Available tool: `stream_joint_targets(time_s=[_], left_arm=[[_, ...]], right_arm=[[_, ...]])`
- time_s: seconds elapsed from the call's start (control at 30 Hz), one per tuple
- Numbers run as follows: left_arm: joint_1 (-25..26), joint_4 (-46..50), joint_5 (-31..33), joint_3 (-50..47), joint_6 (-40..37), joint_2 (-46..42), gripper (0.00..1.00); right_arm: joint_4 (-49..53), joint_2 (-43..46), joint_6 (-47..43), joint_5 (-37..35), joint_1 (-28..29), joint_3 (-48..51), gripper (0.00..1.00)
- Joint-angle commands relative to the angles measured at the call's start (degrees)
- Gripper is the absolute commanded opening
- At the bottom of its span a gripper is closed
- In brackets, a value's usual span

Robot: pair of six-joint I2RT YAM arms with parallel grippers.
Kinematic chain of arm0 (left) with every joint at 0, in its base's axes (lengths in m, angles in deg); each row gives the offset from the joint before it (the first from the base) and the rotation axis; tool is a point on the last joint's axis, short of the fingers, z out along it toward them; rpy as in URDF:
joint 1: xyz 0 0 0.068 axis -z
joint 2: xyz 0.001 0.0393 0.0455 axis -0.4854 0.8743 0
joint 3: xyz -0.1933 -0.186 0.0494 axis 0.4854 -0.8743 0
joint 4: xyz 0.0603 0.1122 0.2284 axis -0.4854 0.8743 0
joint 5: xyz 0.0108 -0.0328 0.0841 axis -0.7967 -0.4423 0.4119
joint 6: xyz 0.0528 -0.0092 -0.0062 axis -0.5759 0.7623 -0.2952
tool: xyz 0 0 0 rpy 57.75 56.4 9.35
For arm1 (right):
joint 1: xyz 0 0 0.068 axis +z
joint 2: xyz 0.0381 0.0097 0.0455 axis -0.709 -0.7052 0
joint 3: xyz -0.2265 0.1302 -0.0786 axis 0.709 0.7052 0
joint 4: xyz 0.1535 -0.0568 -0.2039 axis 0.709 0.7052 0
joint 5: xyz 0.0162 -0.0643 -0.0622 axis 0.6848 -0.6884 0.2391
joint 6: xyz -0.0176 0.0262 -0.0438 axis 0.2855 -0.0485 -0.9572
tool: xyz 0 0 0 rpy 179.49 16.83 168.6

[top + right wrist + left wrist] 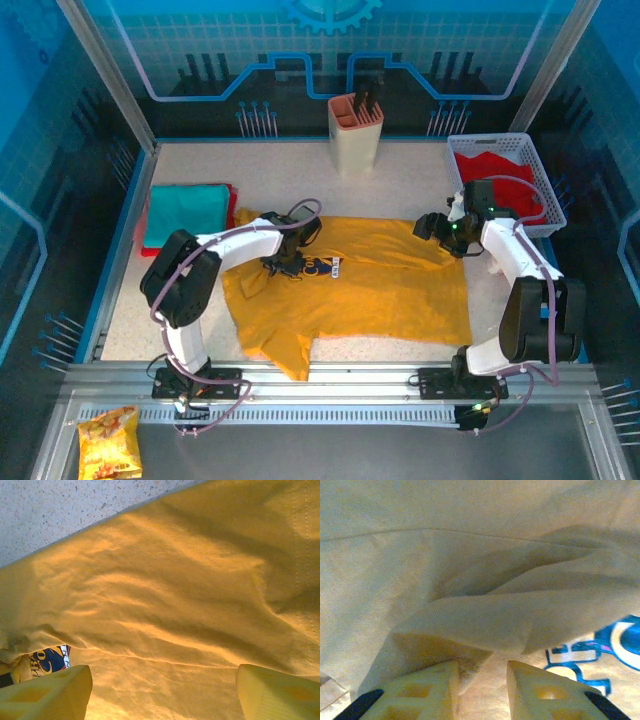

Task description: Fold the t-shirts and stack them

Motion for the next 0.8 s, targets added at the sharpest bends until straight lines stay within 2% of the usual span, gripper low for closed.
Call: stream_joint_targets(time_s=[0.0,0.27,0.6,0.73,0.77], left_arm=[[-0.04,-0.28,2.33,0.46,-0.57,1.66,0.31],[-0.12,-0.29,5.56,1.16,0.05,2.08,0.30],[-0.44,-0.89,6.73,0.90,-0.30,2.83,0.23],[-0.44,-0.90,6.81,0.84,-0.36,2.80,0.17],[-0.52,-0.82,6.82,0.90,-0.34,2.59,0.12]], right_arm=[[1.17,0.45,-0.86,0.76,0.92,-0.85,0.77],[1.47,0.40,-0.89,0.76,0.90,-1.11,0.77],[1.52,0.48,-0.87,0.78,0.92,-1.28,0.76],[1.52,0.57,-0.91,0.85,0.92,-1.31,0.76],[1.52,0.58,-0.91,0.82,0.87,-1.31,0.76]])
